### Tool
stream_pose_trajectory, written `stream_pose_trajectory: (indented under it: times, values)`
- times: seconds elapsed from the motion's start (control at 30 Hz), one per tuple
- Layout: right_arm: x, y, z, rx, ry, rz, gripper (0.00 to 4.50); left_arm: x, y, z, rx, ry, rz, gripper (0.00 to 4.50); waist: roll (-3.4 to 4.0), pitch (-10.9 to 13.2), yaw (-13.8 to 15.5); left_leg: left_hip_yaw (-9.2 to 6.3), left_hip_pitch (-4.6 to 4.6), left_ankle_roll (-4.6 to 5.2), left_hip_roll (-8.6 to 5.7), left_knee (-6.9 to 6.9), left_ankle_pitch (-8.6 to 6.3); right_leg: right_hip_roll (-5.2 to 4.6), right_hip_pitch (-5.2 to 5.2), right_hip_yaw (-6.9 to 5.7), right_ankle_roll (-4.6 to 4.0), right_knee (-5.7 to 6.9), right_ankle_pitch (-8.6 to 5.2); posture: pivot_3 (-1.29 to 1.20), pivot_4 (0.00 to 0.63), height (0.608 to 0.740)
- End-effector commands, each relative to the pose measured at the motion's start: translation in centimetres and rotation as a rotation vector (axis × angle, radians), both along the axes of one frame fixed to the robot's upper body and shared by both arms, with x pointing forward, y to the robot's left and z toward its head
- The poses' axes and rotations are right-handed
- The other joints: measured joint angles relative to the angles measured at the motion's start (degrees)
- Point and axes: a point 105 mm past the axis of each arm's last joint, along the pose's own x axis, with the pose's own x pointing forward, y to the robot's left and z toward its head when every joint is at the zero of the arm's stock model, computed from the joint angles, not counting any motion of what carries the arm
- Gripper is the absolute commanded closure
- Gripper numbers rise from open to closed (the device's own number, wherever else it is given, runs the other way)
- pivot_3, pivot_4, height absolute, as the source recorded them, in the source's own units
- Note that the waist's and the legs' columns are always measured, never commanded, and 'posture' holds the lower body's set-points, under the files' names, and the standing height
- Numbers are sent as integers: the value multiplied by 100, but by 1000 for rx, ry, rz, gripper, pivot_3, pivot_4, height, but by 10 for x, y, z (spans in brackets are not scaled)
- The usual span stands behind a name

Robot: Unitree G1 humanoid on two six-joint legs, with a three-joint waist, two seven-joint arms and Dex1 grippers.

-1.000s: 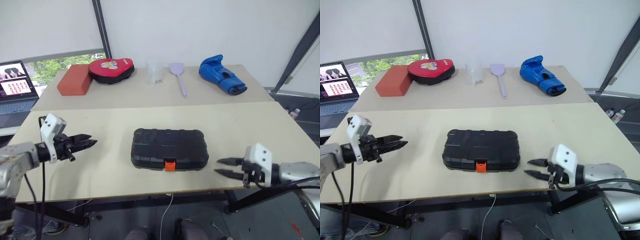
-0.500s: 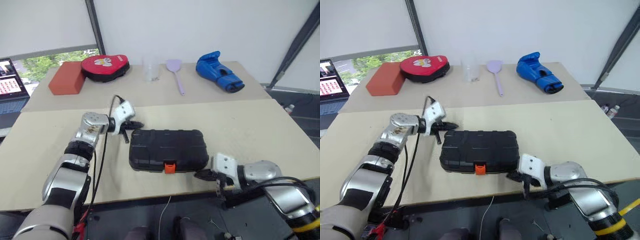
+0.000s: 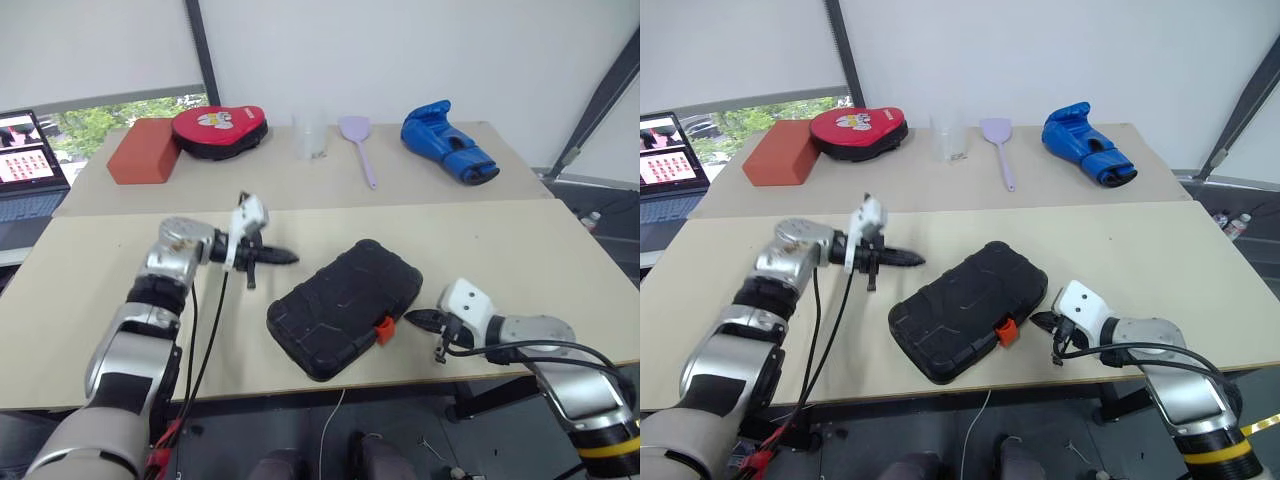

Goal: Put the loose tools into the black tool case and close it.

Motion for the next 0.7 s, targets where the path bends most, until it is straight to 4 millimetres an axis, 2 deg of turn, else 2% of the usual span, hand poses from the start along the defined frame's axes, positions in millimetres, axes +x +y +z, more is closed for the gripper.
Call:
stream_pose_trajectory:
  times: [0.03, 0.1, 0.2, 0.33, 0.47, 0.53, 0.7]
  values:
    - [-13, 5, 20, 66, -3, 25, 4458, -25, -34, 0, -40, 8, -107, 4458, 5, -3, -12, 0, 6, 1, 0, 0, -1, 1, 6, 1, 2, -3, 1, 0, 150, 740]
    - [-16, 8, 22, 88, 15, 30, 4458, -32, -48, -13, -5, 2, -123, 4458, 6, -4, -15, 0, 29, 1, 0, 0, -2, 2, 29, 3, 4, -12, 2, 0, 150, 740]
    - [-18, 14, 24, 104, 20, 40, 4458, -39, -68, -48, 110, -29, -133, 4458, 6, -3, -13, 0, 46, -3, 3, 0, -2, 7, 42, 9, 4, -32, 2, 0, 150, 740]
    - [-13, 24, 39, 194, 16, 44, 4458, -44, -64, -91, 343, -160, -177, 4458, 12, -7, -4, 2, 67, -21, 6, -3, -7, 7, 59, 14, 3, -29, 2, 0, 150, 740]
    - [-5, 34, 38, 209, 25, 44, 4458, -44, -62, -94, 342, -160, -179, 4458, 16, -13, 0, 2, 135, -38, 14, -43, -29, 9, 129, 13, 10, -69, -2, 0, 150, 740]
    - [-3, 40, 31, 210, 40, 42, 4458, -48, -67, -94, 327, -161, -195, 4458, 13, -19, 22, 3, 139, -28, 12, -63, -24, 9, 131, 12, 32, -83, -11, 0, 150, 740]
    - [-6, 42, 16, 154, 79, 47, 4458, -50, -72, -92, 316, -173, -201, 4458, 26, -42, 36, 2, 144, 0, 8, -67, -7, 10, 126, 12, 13, -82, 0, 0, 150, 740]
